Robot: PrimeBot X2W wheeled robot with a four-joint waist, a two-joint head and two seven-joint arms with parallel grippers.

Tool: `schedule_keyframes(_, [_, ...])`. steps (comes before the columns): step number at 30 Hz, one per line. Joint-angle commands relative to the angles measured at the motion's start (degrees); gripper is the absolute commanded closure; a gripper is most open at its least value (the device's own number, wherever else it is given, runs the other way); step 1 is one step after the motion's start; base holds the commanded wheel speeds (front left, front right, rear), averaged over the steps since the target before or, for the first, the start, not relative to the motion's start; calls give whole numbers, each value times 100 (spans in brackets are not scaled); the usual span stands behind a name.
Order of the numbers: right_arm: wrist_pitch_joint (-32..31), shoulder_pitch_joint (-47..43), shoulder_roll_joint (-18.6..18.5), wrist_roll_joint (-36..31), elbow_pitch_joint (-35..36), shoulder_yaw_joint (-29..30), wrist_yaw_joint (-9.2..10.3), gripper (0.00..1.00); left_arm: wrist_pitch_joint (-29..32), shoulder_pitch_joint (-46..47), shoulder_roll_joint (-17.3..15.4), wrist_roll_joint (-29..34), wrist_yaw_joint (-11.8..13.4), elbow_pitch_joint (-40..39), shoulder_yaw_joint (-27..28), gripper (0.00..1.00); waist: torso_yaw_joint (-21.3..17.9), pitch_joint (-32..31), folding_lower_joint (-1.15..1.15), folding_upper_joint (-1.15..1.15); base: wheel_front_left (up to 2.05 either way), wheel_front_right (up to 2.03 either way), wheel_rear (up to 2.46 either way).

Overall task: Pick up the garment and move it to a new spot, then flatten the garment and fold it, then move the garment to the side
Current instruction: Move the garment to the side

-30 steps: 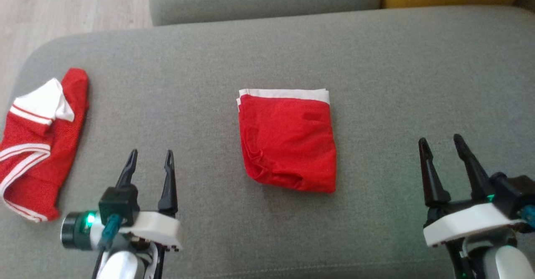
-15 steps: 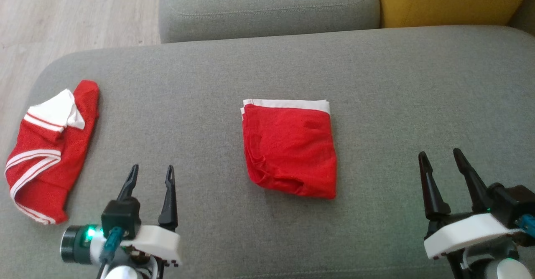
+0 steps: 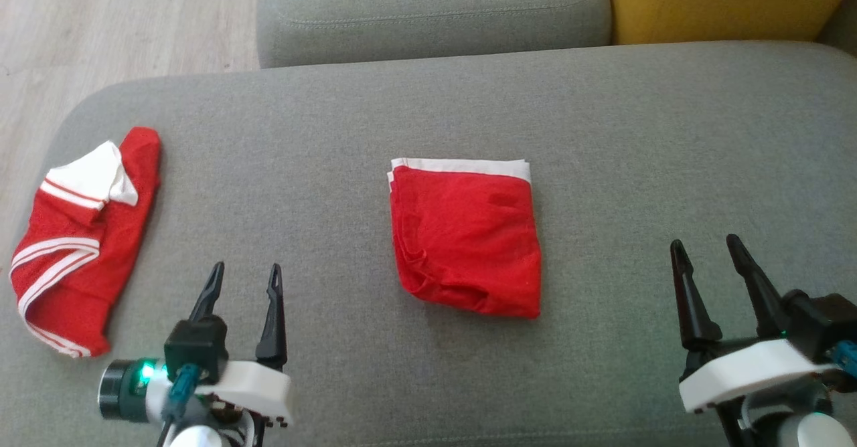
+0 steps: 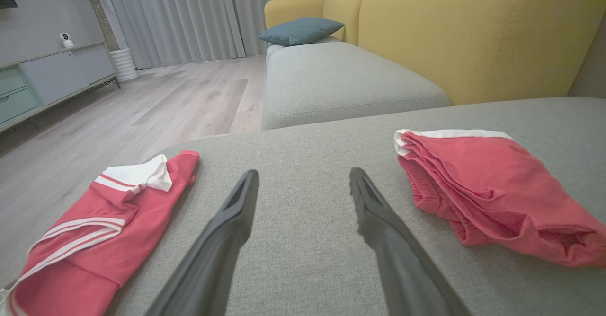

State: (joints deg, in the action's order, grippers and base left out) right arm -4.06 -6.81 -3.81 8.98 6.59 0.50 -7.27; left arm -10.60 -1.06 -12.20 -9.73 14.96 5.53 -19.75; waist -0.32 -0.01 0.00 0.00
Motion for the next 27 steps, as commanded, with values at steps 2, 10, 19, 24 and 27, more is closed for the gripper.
schedule_keyframes(2, [-10, 99, -5, -14, 238, -101, -22, 0, -20, 265, -103, 21, 38, -206, 173, 0, 12, 6, 0, 0, 0, 0, 0])
schedule_keyframes(10, [-90, 202, -31, 85, 125, -85, -22, 0, -100, 509, -69, 75, 39, -243, 97, 0, 169, 271, 0, 0, 0, 0, 0])
schedule_keyframes(19, [-205, 810, -163, 385, -742, -382, -22, 0, -313, 1036, 114, 114, -24, -121, 0, 0, 562, 862, 0, 0, 0, 0, 0])
schedule_keyframes(24, [-218, 1399, -170, 558, -1671, -632, -22, 0, -404, 1307, 268, 139, -59, 26, -57, 0, 826, 1129, 0, 0, 0, 0, 0])
schedule_keyframes(27, [-255, 1737, -144, 627, -2248, -706, -22, 0, -428, 1432, 356, 152, -73, 87, -68, 0, 952, 1217, 0, 0, 0, 0, 0])
